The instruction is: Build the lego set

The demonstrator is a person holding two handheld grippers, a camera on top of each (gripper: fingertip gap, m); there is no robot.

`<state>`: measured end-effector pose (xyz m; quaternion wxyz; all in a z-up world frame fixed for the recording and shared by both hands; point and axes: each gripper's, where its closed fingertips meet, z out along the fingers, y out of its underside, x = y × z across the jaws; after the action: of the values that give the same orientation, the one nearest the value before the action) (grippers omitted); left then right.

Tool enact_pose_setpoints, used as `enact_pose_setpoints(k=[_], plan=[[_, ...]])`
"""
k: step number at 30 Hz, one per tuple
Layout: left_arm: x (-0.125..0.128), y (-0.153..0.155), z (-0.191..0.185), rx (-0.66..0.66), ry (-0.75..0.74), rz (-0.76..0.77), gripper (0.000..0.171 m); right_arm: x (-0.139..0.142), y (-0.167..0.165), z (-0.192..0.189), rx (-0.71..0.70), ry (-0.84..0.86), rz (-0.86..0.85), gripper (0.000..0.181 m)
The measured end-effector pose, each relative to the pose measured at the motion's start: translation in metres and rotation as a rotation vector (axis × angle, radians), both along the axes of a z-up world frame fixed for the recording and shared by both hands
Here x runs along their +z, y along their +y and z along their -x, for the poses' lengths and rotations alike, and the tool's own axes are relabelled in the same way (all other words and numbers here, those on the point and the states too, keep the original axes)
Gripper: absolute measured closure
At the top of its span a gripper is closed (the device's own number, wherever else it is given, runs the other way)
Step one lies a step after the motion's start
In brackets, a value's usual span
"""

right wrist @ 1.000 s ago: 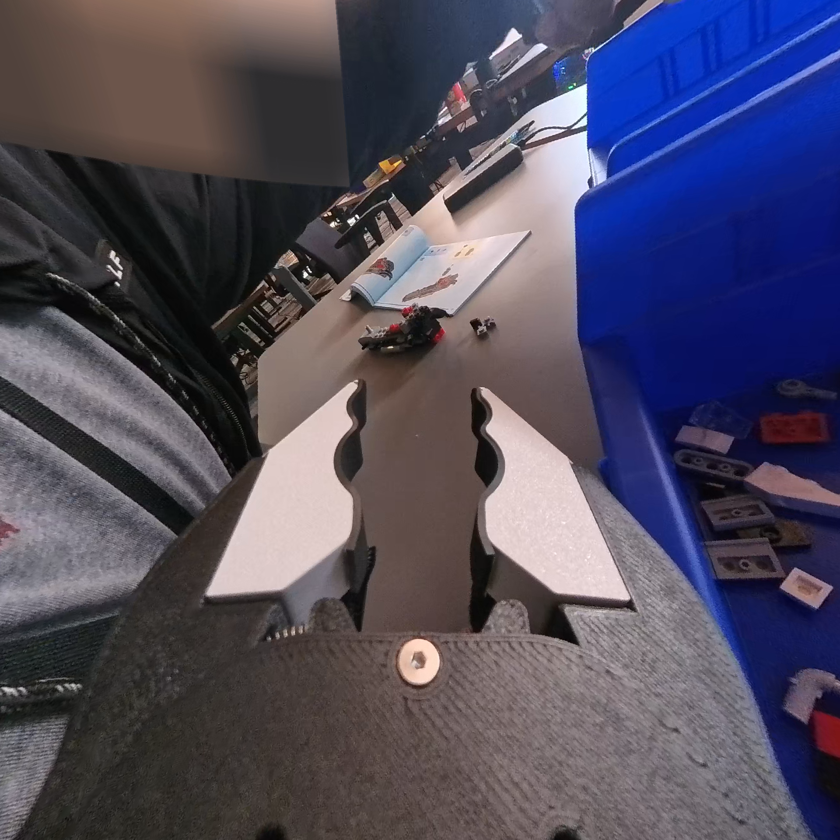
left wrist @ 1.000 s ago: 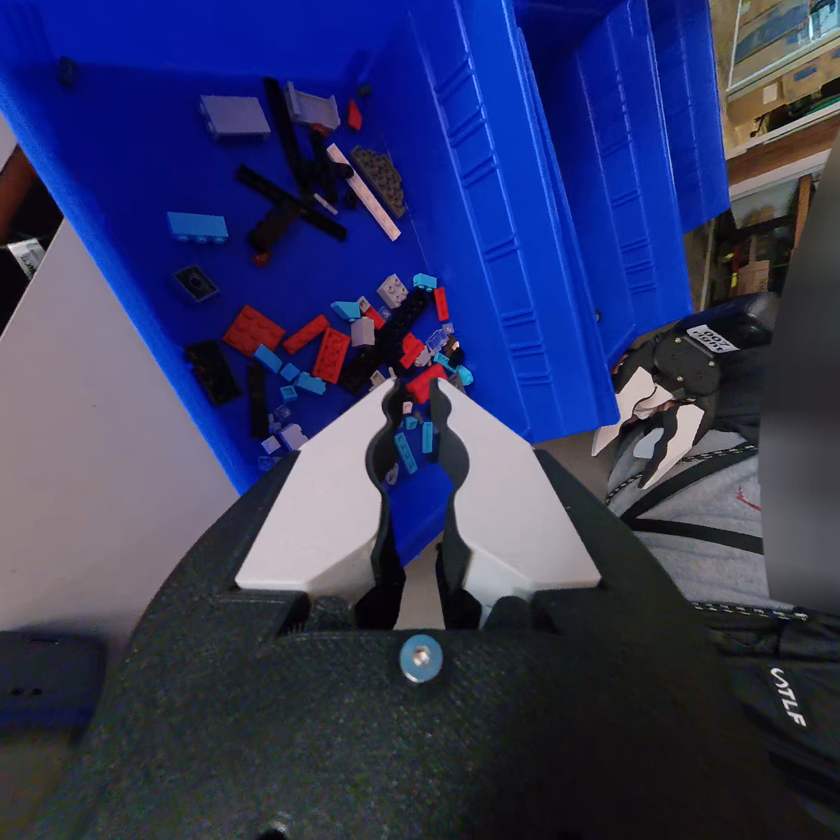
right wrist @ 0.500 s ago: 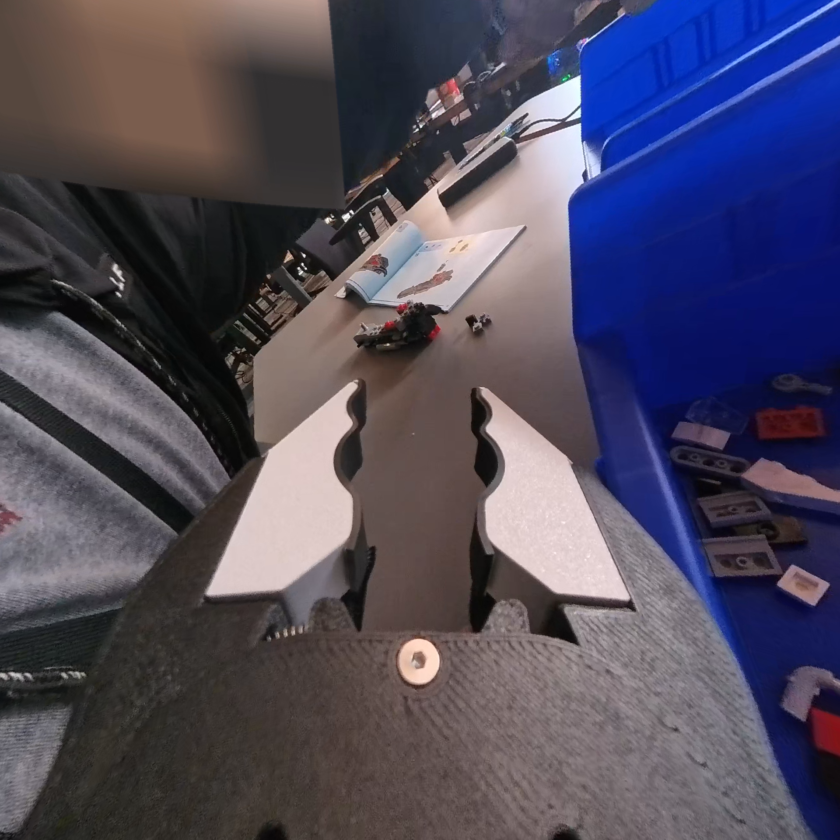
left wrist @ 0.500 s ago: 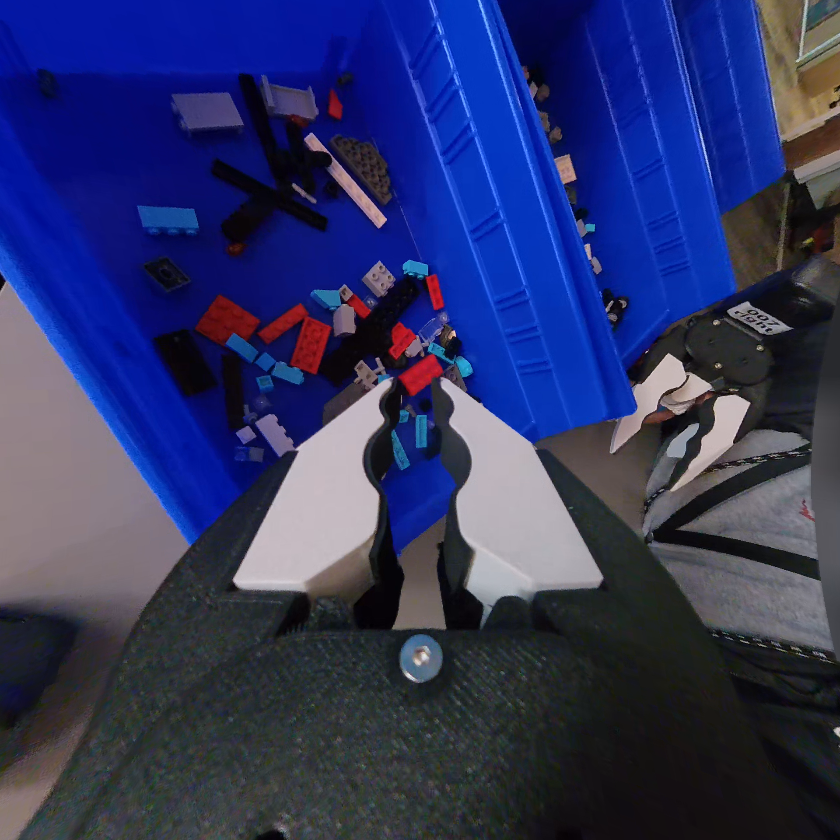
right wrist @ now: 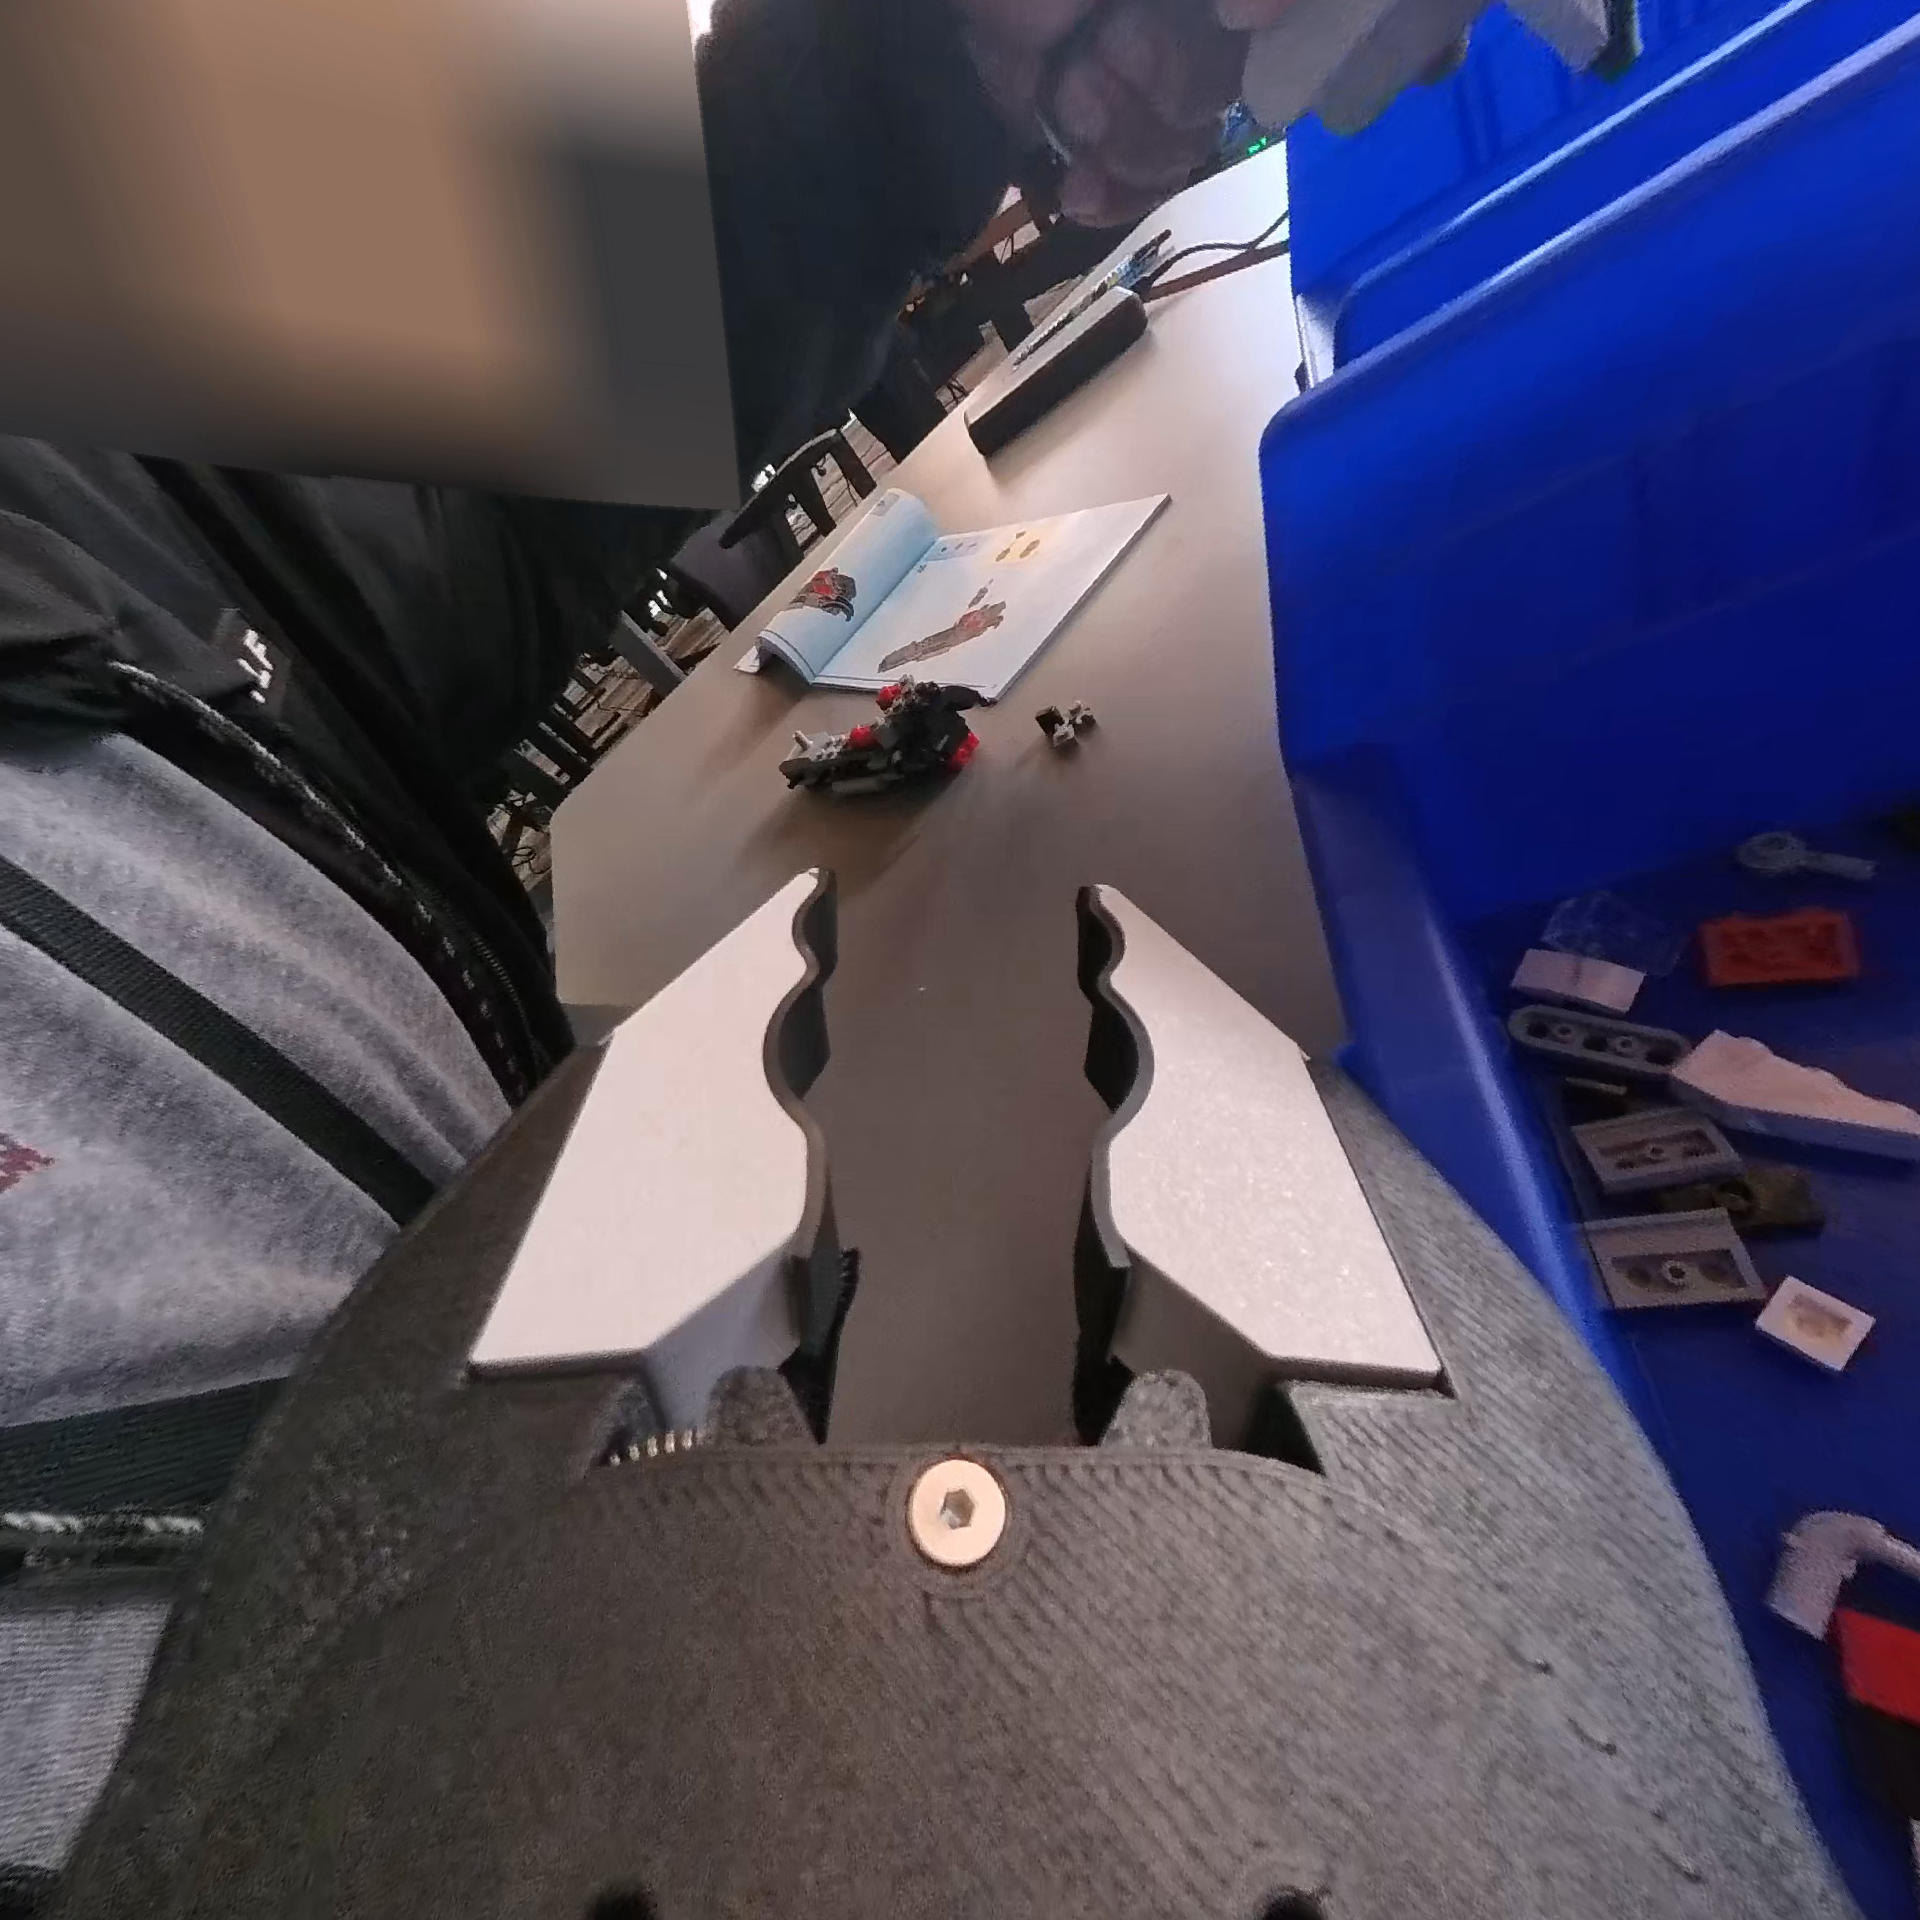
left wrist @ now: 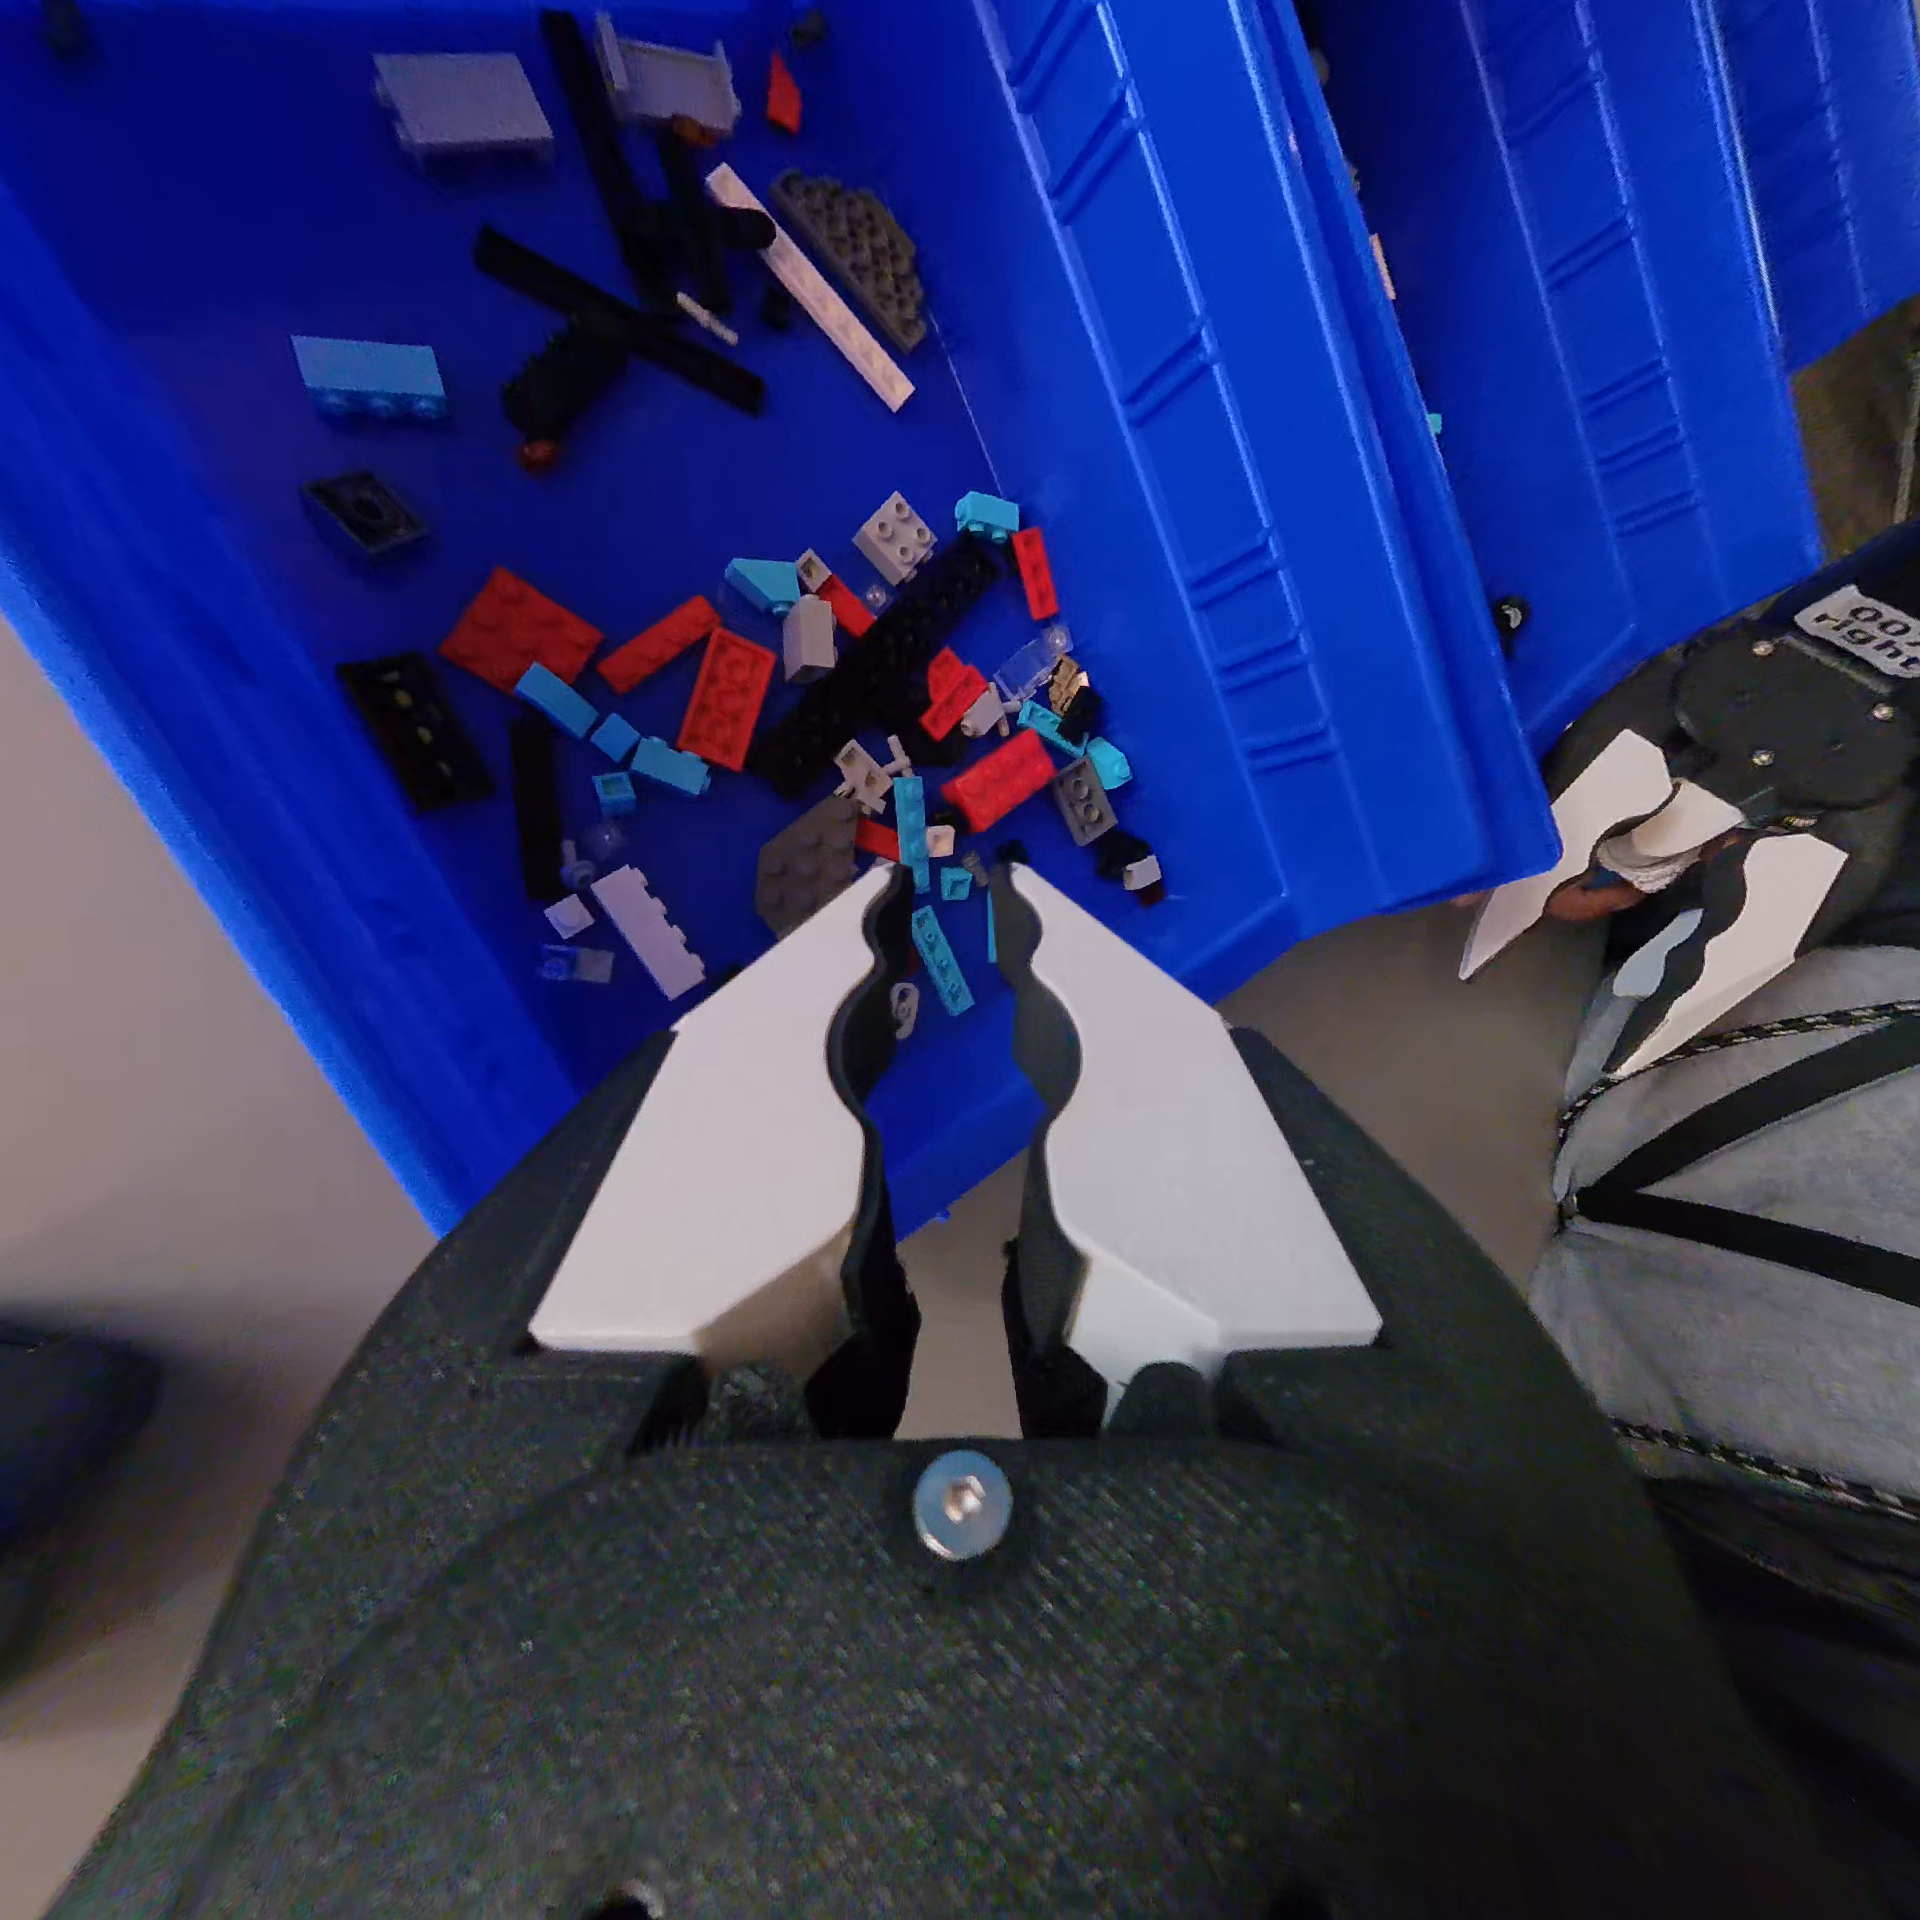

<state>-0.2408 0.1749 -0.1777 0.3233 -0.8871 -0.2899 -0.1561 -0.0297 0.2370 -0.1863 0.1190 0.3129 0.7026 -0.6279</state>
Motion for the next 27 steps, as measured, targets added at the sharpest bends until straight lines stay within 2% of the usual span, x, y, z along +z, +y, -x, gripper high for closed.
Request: enact_pose_setpoints(k=[13,27], plan=[[0.011,0.028,-0.014,-0.056,0.03,0.006,0.156,0.003,0.005,-0.002,-0.018,0.02,0.013,0.134],[0.05,0.09,-0.04,-0.179,0.131,-0.023,0.156,0.003,0.03,-0.022,-0.068,0.028,0.006,0.134]])
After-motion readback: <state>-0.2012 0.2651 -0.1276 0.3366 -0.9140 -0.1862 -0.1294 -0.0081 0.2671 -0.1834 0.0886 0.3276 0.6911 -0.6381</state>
